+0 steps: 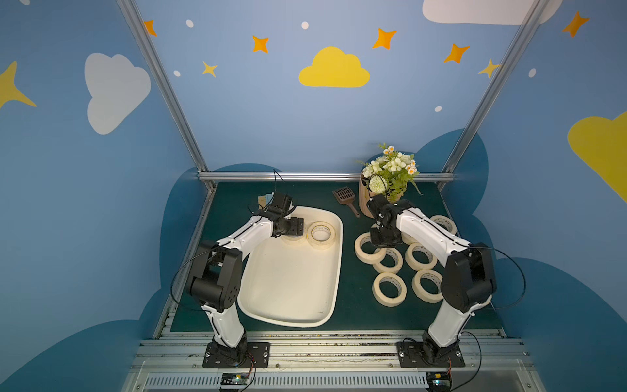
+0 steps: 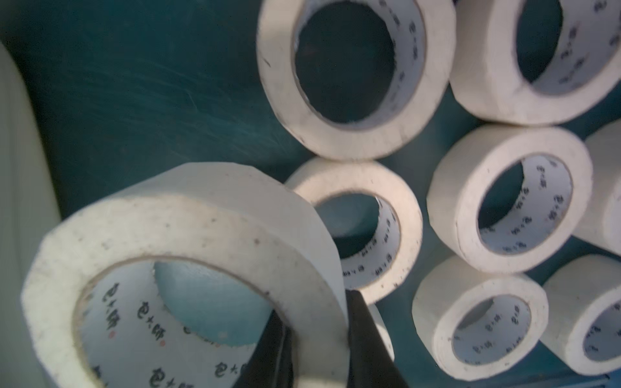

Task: Take out the art tape in the storage box
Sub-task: Place the art tape at the center of the board.

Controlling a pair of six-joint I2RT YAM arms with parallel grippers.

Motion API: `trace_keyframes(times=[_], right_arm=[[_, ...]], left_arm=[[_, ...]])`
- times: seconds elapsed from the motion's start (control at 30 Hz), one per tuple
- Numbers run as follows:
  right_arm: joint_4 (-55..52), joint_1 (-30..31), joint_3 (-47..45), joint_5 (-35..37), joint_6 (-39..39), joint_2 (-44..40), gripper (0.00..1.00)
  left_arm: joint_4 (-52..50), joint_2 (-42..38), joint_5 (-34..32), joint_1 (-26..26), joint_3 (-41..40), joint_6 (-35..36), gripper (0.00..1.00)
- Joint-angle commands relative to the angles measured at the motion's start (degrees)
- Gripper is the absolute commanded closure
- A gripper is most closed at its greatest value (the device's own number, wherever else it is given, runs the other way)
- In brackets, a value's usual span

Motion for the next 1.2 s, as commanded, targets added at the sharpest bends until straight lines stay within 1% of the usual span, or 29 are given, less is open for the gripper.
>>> trace_keyframes(times=[0.0,0.2,0.43,0.57,0.67,0.7,0.8,0.83,0.87,0.9,0.93,1.1,1.17], right_arm=[[-0.07,0.31,6.80,-2.69,-2.33,4.04,1.00],[0.15,0.02,16.48,-5.33,-2.30,14.47,1.00],[-0.65,-0.42,28.39,-5.36,-3.42,25.40,1.00],[-0.68,-0.60,30.75,-5.14,-3.57,28.65,1.00],[-0.46,-0.74,29.42,-4.41,-3.11,28.97,1.00],[-0.01,-0.72,28.27,-4.15,-3.06,28.53,0.98],[2.88,-0.39,22.60,-3.45,-3.30,24.79,0.59],[3.79,-0.19,20.59,-3.27,-3.30,22.60,0.50],[4.65,0.03,18.73,-3.10,-3.29,20.60,0.45],[5.36,0.36,16.61,-2.93,-3.43,17.72,0.41],[5.90,0.86,14.42,-2.66,-3.64,14.68,0.39],[6.83,4.95,3.17,-0.65,-2.76,-2.13,0.37],[6.64,7.07,-1.34,-0.40,-1.72,-7.97,0.37]], left_arm=[[-0.31,1.74,-0.81,1.16,2.09,0.71,0.06],[-0.33,4.16,-1.12,3.28,2.78,0.84,0.06],[0.41,6.03,-1.21,5.08,2.67,0.64,0.06],[0.76,6.13,-1.40,5.61,1.91,0.82,0.06],[0.64,6.93,-1.22,5.66,2.21,0.92,0.06],[0.69,7.29,-1.40,5.66,2.21,0.94,0.06],[0.64,8.37,-1.93,5.77,2.49,1.17,0.06],[0.35,8.65,-1.68,5.83,2.86,1.22,0.06],[0.38,8.76,-1.67,5.83,2.91,1.21,0.06],[0.33,8.76,-1.73,5.83,3.00,1.33,0.06],[0.08,8.78,-1.97,5.83,3.15,1.30,0.06],[-1.70,9.98,-2.05,5.92,4.55,1.03,0.07],[-1.97,10.72,-1.57,5.92,5.14,0.82,0.11]])
